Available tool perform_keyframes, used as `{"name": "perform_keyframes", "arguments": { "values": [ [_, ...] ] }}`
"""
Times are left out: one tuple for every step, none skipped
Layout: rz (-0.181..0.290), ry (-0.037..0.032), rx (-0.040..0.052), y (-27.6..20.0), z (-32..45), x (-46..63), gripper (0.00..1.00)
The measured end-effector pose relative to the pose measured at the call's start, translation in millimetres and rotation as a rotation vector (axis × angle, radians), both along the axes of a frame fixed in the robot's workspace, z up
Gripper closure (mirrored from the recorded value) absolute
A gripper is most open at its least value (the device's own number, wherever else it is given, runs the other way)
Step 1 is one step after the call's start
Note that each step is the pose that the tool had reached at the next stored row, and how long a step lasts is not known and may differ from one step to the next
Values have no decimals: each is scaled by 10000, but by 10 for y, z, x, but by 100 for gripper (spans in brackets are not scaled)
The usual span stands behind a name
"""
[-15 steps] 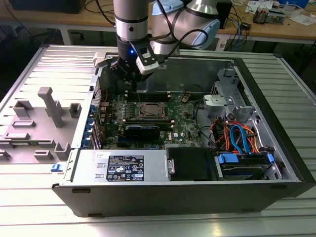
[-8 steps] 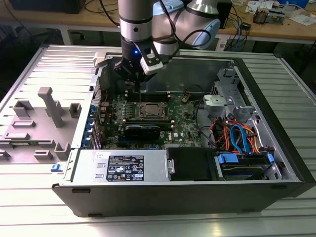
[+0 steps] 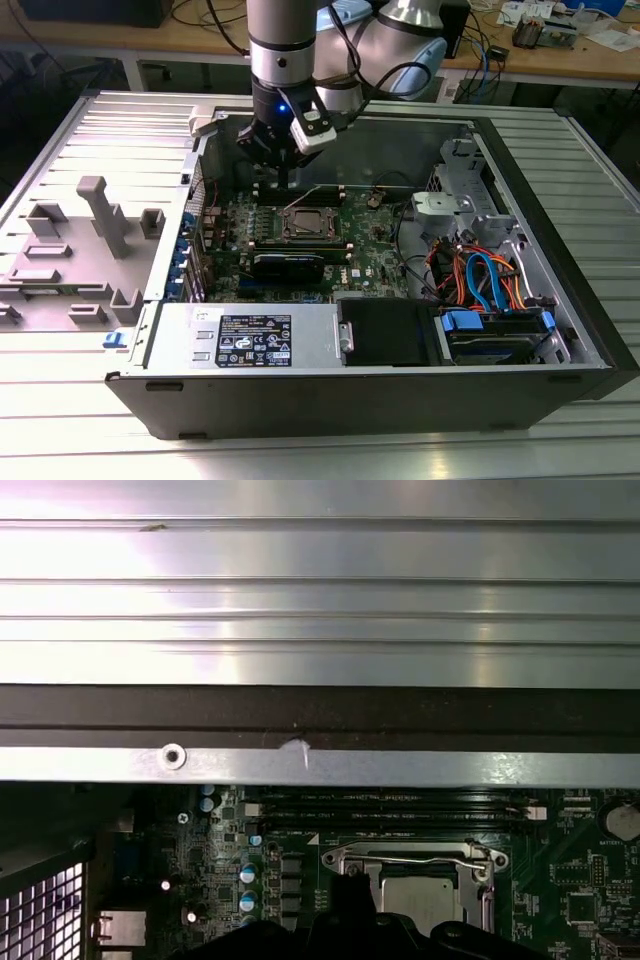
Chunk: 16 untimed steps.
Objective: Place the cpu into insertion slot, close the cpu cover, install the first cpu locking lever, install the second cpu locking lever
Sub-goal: 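Install the first cpu locking lever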
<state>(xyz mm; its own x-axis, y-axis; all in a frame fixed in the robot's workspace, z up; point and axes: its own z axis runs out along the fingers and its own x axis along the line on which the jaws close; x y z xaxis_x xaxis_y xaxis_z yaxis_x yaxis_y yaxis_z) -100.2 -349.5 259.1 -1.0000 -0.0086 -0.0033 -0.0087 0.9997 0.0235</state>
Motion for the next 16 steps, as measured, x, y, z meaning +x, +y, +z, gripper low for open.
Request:
{"name": "perform_keyframes", "arguments": {
  "values": [
    [0,0,-11,0,-4,5,89],
    [-1,1,-18,0,-8,5,89],
    [-2,0,-20,0,-8,5,89],
    [-1,0,-21,0,-8,5,89],
    [-1,0,-22,0,-8,5,89],
    [0,-2,-21,0,-9,6,89],
    [1,-3,-20,-1,-9,6,89],
    [3,-3,-19,-1,-9,6,89],
    [8,-3,-20,-1,-9,6,89],
    [23,-3,-21,-1,-11,6,89],
    [45,-4,-19,-1,-15,7,89],
    [57,-5,-18,0,-19,8,89],
    [67,-3,-20,-1,-24,11,89],
    [76,-2,-25,-1,-29,14,89],
    [86,-3,-26,-1,-37,17,89],
    [108,-3,-30,0,-47,40,89]
  ]
}}
